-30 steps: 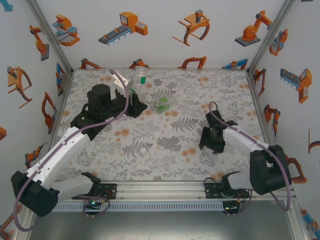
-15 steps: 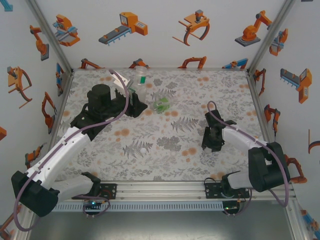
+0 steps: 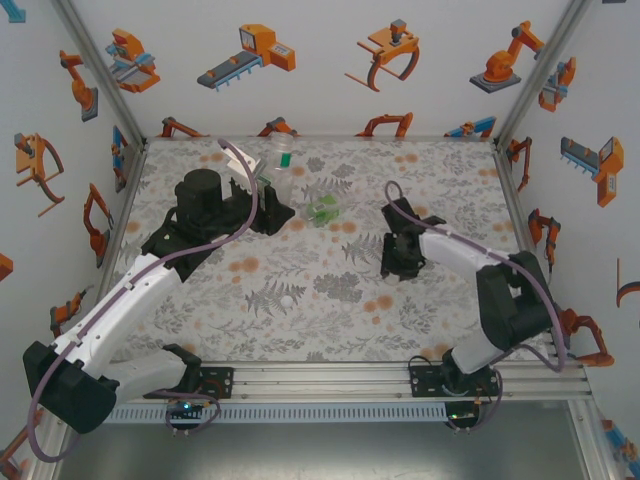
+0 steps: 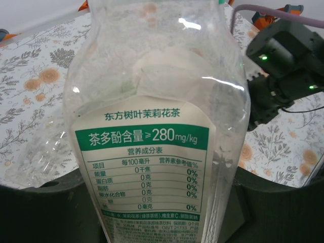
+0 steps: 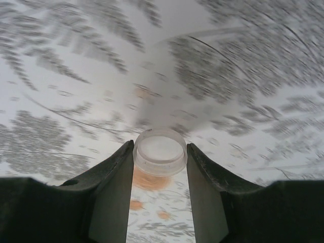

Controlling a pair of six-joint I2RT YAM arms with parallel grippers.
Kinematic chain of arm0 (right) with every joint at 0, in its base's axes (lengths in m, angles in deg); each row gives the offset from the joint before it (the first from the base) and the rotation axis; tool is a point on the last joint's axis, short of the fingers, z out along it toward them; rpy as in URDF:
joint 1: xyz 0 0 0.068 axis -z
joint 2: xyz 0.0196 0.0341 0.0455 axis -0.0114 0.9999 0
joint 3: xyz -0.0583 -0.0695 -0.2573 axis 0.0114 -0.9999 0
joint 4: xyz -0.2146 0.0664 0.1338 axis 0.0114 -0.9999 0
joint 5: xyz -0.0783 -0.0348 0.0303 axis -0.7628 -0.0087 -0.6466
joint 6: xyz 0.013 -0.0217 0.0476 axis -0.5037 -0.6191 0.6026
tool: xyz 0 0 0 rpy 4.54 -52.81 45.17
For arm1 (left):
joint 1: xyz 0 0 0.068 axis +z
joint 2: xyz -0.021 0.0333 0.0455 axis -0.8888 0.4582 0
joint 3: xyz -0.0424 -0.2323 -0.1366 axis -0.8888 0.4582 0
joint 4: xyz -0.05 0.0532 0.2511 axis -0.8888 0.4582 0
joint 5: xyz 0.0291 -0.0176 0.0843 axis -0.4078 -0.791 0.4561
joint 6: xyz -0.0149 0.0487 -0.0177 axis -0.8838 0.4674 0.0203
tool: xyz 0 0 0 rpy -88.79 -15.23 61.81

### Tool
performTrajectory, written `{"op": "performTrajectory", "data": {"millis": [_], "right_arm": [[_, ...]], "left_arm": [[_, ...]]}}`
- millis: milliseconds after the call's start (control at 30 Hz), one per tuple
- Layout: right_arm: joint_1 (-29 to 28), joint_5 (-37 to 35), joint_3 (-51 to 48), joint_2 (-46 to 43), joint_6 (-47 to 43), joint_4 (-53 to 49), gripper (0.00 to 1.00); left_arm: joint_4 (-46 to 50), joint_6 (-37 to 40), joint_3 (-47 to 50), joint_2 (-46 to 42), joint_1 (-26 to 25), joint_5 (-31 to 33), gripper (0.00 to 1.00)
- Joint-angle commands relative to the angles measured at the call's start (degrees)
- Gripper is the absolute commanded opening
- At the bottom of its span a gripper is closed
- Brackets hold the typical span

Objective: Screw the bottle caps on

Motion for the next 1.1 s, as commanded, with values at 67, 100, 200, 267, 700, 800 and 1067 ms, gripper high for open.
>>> {"op": "performTrajectory", "data": {"millis": [67, 100, 200, 267, 700, 800, 1067], "right_arm": [[-5.56, -1.72, 9.44, 7.56, -0.47, -0.60, 0.37], [-6.07, -1.84, 10.59, 8.85, -0.58, -0.49, 0.37], [-6.28, -1.60, 12.61, 12.15, -0.43, 0.18, 0.38], [-6.45, -1.75, 13.77, 13.56, -0.32, -0.11, 0.39], [-6.98, -3.08, 17.03, 12.73, -1.32, -4.85, 0.56], [-6.98, -2.23, 17.44, 11.76, -1.57, -5.09, 0.56], [-7.07, 0.00, 17.36, 11.58, -1.26, -4.07, 0.53]], "left_arm": [[-1.51, -0.70, 0.54, -0.70, 0.25, 0.64, 0.00], [-1.43, -0.70, 0.54, -0.86, 0.25, 0.68, 0.00], [-1.30, -0.62, 0.75, -1.05, 0.25, 0.63, 0.00], [-1.11, -0.61, 0.77, -0.99, 0.25, 0.66, 0.00], [0.03, 0.51, 0.73, -1.96, 0.25, 1.98, 0.03], [0.11, 0.79, 0.54, -1.95, 0.28, 1.95, 0.04], [-0.56, 0.62, 0.35, -1.43, 0.34, 1.42, 0.05]]}}
